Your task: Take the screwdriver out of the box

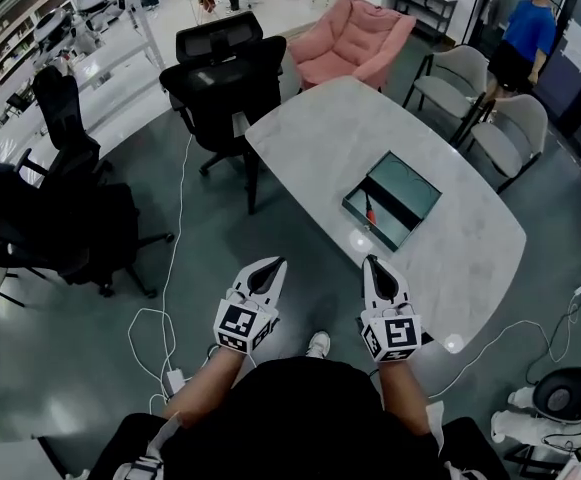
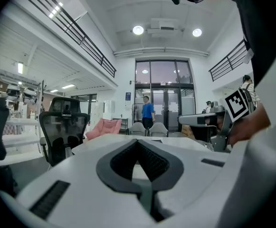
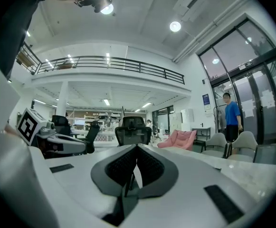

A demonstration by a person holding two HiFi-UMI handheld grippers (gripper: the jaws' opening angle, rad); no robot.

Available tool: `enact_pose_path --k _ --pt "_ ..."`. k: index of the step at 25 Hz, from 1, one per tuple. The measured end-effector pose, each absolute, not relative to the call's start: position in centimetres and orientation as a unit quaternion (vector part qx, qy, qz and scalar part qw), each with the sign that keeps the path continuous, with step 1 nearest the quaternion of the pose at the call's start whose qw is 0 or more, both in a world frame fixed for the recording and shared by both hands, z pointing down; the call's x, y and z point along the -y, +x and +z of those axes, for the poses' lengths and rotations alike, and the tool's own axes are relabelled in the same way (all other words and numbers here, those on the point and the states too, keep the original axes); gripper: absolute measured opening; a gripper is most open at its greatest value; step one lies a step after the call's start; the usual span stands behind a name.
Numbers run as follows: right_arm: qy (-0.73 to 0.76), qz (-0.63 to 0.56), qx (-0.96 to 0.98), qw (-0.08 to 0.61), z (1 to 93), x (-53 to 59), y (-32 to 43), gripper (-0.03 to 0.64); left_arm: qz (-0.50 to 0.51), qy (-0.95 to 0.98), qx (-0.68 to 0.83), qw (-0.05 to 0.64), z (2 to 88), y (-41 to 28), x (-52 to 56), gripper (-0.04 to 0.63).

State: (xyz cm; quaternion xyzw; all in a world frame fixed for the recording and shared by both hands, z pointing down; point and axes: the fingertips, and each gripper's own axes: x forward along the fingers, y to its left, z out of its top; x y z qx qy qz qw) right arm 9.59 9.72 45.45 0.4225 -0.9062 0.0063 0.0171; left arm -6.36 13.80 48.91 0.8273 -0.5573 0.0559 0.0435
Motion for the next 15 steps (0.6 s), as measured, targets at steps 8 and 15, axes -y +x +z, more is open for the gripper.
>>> enact_pose_path --k 8,15 --pt "0.414 0.009 0.910 0.024 46.0 -5.1 12.1 0.023 0.079 0.819 0.566 0.055 50.2 -4.4 -10.1 0.006" --pt "0.416 -0.001 0.909 0.042 47.1 -1.2 13.3 0.023 0.062 0.816 0.570 0.075 50.7 -3.8 -7.4 0.006"
